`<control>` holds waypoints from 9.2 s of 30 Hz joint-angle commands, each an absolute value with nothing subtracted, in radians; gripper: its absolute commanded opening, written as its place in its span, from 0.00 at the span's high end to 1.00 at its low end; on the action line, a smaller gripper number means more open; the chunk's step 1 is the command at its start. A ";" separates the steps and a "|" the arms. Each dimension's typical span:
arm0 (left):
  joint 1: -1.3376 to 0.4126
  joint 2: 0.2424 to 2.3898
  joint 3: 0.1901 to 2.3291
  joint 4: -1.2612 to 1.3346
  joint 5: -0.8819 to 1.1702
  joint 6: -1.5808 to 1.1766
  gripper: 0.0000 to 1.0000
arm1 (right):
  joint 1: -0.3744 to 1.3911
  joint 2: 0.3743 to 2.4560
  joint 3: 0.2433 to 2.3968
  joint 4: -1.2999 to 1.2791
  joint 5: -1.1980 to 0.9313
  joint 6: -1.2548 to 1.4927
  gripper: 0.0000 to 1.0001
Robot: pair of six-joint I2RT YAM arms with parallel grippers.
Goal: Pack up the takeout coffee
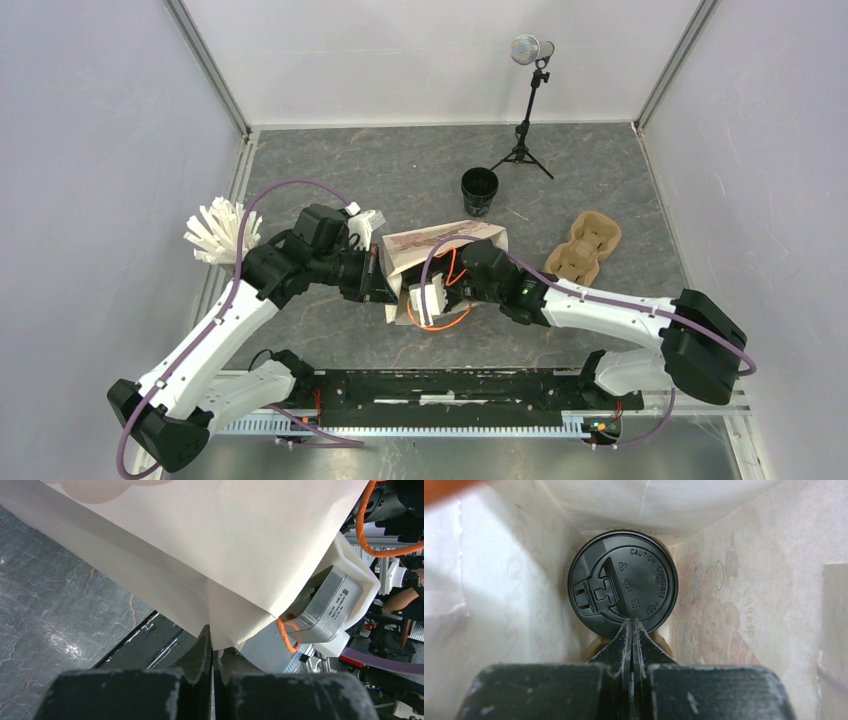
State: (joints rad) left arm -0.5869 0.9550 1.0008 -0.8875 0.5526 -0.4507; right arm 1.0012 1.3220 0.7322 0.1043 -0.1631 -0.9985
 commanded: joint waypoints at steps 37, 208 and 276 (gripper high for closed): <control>-0.591 1.005 1.145 -0.868 0.562 -0.541 0.98 | 0.991 1.034 0.971 -0.202 -0.175 -0.766 0.69; 0.097 1.093 1.187 -1.016 -0.441 -0.294 0.78 | 0.988 0.697 0.971 -0.342 0.338 -0.147 0.02; 0.092 1.095 2.193 -1.505 0.021 -0.292 0.98 | 0.988 0.758 1.054 -0.245 0.352 -0.095 0.02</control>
State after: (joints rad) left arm 0.0929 1.1103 2.1788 -1.5555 -0.1116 -0.2203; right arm 0.9916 0.7261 0.9867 -0.2745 0.3420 -0.1020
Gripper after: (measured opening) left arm 0.034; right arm 0.979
